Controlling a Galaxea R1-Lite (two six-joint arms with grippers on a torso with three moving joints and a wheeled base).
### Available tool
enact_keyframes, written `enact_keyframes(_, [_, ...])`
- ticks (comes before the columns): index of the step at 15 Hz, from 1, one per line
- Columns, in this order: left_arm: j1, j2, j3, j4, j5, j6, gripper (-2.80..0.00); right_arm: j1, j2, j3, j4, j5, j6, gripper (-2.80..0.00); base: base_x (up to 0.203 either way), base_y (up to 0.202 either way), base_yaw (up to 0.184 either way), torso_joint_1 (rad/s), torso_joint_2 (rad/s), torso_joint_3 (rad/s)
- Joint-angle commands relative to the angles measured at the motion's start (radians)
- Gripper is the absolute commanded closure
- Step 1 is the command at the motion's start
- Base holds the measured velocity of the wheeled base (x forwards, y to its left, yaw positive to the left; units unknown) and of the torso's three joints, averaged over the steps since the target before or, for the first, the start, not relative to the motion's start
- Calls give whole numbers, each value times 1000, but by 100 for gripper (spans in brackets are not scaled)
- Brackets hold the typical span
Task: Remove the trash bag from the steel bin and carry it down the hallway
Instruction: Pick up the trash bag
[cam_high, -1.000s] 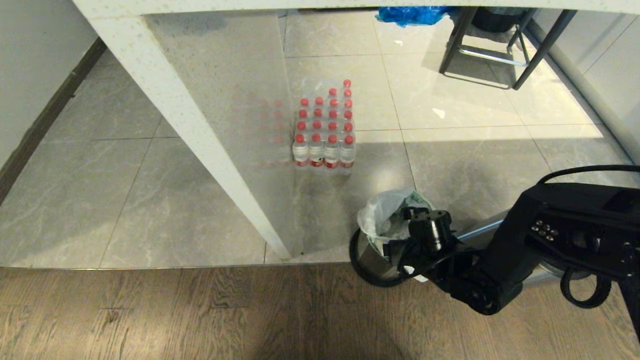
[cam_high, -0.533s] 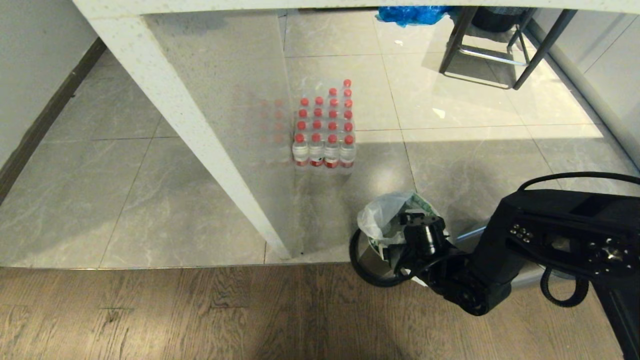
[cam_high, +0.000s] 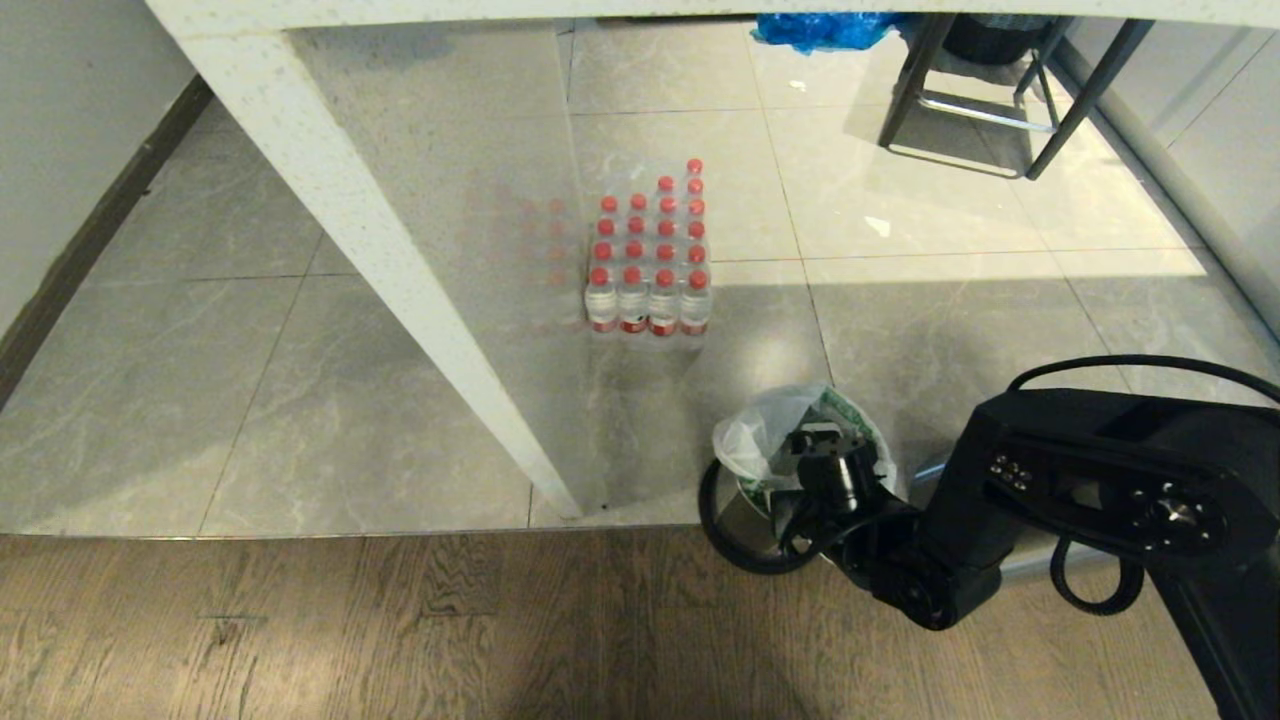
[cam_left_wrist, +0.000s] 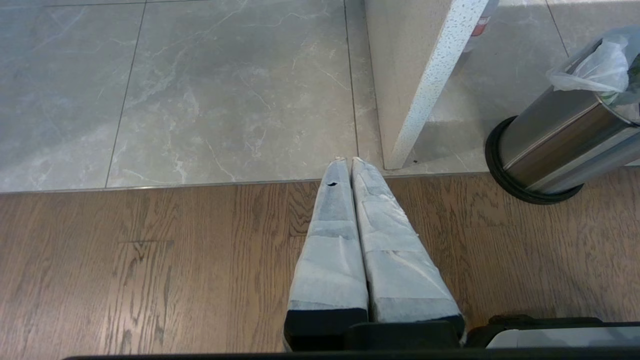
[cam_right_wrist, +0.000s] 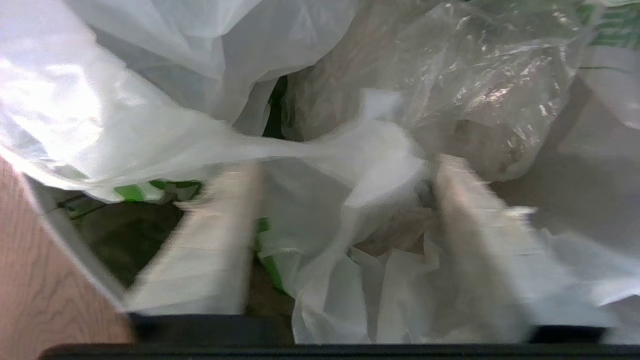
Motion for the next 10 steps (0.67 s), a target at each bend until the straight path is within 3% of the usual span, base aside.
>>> enact_keyframes(1, [0, 0, 0, 0, 0, -1, 0, 0, 17, -8, -6, -4, -2, 0, 0, 0, 0, 0, 0, 0])
enact_keyframes(10, [0, 0, 0, 0, 0, 0, 0, -5, -80, 0, 19, -36, 6, 0, 0, 0, 0, 0, 0, 0])
